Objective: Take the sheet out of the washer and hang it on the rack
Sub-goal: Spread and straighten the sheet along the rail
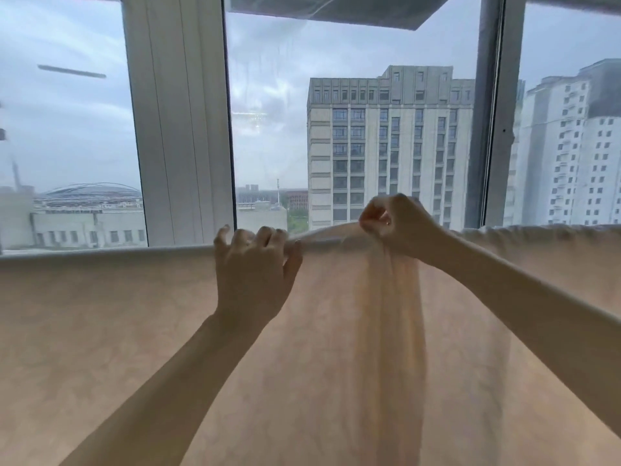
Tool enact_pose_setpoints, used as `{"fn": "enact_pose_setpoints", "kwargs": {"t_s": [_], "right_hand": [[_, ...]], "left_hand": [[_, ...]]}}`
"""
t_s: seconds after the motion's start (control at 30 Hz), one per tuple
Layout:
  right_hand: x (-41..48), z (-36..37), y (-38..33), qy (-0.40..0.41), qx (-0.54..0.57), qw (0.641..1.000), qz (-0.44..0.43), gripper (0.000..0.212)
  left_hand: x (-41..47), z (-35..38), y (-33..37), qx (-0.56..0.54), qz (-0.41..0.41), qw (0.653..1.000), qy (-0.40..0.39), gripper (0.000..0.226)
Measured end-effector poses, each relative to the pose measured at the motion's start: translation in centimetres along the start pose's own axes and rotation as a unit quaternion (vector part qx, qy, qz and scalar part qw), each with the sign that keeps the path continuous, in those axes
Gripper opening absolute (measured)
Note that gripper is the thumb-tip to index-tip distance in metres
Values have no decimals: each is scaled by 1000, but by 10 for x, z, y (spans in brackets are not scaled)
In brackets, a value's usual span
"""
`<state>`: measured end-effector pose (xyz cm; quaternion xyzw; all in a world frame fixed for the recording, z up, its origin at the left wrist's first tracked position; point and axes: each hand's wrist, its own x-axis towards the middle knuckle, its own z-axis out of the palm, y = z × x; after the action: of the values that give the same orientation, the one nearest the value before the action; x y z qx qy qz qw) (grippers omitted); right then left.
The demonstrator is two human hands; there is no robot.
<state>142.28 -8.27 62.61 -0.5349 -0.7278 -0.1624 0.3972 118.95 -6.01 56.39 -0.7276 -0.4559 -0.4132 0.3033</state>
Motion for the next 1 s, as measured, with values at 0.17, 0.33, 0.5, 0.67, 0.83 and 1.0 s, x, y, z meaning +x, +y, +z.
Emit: {"fn": "enact_pose_setpoints", "kwargs": {"t_s": [0.17, 0.33, 0.5, 0.67, 0.83, 1.0], "right_hand": [[3, 3, 22, -28, 40, 999, 5, 10], [-7, -2, 22, -9, 57, 998, -40, 9], [-27, -14, 28, 7, 50, 996, -78, 10], [-50, -36, 54, 9, 4, 996, -86, 15], [-65, -48, 71, -11, 3, 994, -107, 19], [-64, -41, 66, 20, 35, 994, -101, 21]], "left_hand": [[-8, 12, 47, -2, 36, 999, 20, 45], [-5, 14, 85, -1, 32, 999, 35, 45], [-8, 19, 97, 17, 29, 999, 39, 41], [-10, 24, 107, 23, 37, 997, 66, 42], [-7, 28, 114, 9, 48, 994, 98, 39], [-6, 33, 109, 11, 45, 993, 112, 39]]}}
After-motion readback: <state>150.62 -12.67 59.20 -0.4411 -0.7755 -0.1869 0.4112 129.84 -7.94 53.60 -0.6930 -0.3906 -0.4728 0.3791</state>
